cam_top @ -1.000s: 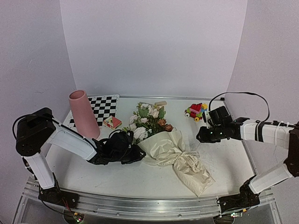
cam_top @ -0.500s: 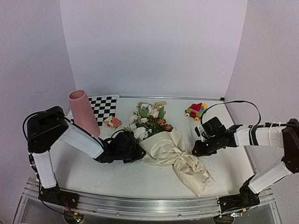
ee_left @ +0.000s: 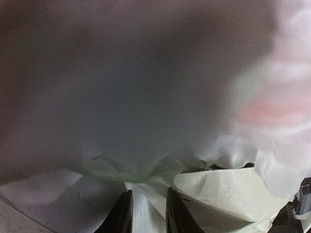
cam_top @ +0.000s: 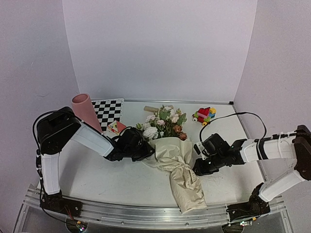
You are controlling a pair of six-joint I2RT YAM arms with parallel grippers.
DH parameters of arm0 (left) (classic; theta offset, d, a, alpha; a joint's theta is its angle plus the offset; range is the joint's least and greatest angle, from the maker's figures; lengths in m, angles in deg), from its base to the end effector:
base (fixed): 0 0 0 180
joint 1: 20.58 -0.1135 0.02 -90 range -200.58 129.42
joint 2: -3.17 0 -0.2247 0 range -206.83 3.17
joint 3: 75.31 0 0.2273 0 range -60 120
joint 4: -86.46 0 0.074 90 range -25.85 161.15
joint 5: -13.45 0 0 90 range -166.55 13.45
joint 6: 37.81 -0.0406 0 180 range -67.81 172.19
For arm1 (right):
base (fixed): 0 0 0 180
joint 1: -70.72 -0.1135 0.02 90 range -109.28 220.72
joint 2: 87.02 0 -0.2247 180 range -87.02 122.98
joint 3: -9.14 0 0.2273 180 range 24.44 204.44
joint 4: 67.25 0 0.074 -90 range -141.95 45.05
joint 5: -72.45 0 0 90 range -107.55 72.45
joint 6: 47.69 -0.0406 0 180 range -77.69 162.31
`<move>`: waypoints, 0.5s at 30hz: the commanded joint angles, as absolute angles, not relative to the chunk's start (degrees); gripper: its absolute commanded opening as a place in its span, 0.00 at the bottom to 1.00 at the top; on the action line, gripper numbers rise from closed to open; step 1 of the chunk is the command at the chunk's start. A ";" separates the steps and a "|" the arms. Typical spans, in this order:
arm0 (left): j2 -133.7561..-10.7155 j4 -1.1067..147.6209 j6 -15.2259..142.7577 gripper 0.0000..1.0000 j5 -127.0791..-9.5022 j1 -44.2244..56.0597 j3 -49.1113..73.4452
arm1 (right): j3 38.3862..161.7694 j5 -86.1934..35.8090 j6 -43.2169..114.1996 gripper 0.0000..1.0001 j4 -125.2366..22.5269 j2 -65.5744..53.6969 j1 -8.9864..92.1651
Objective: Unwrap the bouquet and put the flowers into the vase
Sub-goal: Adjust the fake flower at the center of the board.
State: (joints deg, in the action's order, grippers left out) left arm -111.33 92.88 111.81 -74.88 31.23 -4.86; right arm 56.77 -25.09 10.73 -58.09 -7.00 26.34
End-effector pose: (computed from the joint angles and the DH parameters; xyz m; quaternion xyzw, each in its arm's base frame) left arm 0.2262 -0.2894 0.0900 -0.0547 0.8956 -0.3719 0.2377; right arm 0.1810 0.1846 0.1373 -0.1282 0.9013 0.2992 0.2858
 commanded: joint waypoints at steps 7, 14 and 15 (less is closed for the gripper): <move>-118.36 93.65 106.28 0.27 -69.70 27.24 6.81 | 66.54 -19.61 11.64 0.22 -59.07 0.19 26.04; -126.42 93.53 104.76 0.26 -62.93 27.16 17.65 | 70.46 -18.60 12.62 0.22 -59.06 2.45 30.55; -127.35 93.55 104.79 0.25 -62.37 27.45 19.08 | 69.94 -18.51 12.60 0.22 -59.06 1.81 31.56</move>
State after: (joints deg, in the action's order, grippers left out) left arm -123.33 92.15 106.25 -68.26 26.53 12.24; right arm 68.64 -20.40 11.61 -59.90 2.56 28.60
